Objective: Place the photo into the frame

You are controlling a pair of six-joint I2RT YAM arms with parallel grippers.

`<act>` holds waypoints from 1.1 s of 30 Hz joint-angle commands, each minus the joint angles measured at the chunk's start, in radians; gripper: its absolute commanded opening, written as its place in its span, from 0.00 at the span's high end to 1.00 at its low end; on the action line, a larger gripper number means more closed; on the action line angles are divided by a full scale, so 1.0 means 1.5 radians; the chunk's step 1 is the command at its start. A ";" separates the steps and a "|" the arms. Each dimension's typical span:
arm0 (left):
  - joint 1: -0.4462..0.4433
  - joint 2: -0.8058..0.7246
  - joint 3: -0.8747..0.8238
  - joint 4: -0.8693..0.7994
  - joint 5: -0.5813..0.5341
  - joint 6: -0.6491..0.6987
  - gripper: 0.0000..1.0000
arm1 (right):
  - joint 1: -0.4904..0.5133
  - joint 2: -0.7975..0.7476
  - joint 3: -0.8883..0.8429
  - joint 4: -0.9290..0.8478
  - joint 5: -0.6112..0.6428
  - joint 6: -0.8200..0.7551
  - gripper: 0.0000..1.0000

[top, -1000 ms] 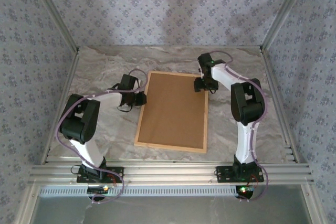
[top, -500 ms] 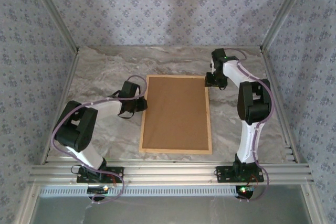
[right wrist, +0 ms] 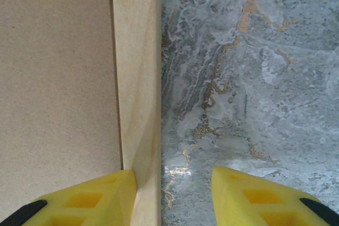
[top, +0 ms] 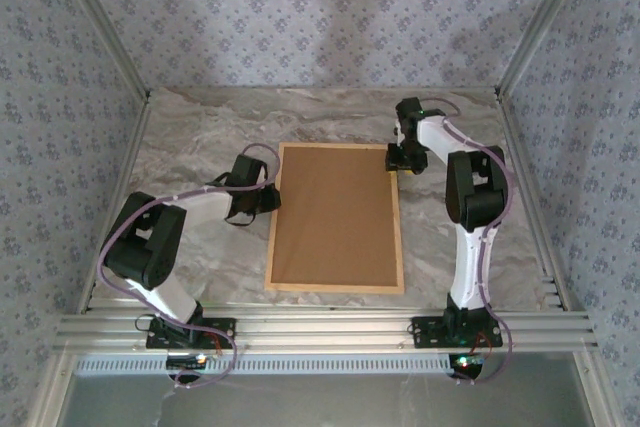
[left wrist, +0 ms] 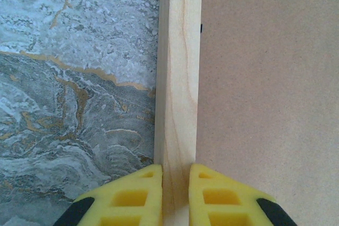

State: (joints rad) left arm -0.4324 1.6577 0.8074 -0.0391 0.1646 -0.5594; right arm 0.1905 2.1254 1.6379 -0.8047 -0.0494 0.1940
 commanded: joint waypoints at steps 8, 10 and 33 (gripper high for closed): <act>-0.006 0.027 -0.010 -0.019 0.015 0.002 0.85 | 0.013 0.035 0.022 -0.031 0.029 0.000 0.54; -0.006 0.026 -0.010 -0.020 0.015 0.004 0.85 | 0.017 0.039 0.021 -0.035 0.043 0.000 0.52; -0.005 0.016 -0.011 -0.027 0.011 0.017 0.85 | 0.060 0.103 0.057 -0.069 0.132 -0.023 0.36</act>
State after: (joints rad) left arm -0.4324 1.6585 0.8074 -0.0368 0.1669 -0.5434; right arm 0.2607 2.1880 1.7348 -0.8940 0.1520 0.1684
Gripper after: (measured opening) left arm 0.157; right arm 0.637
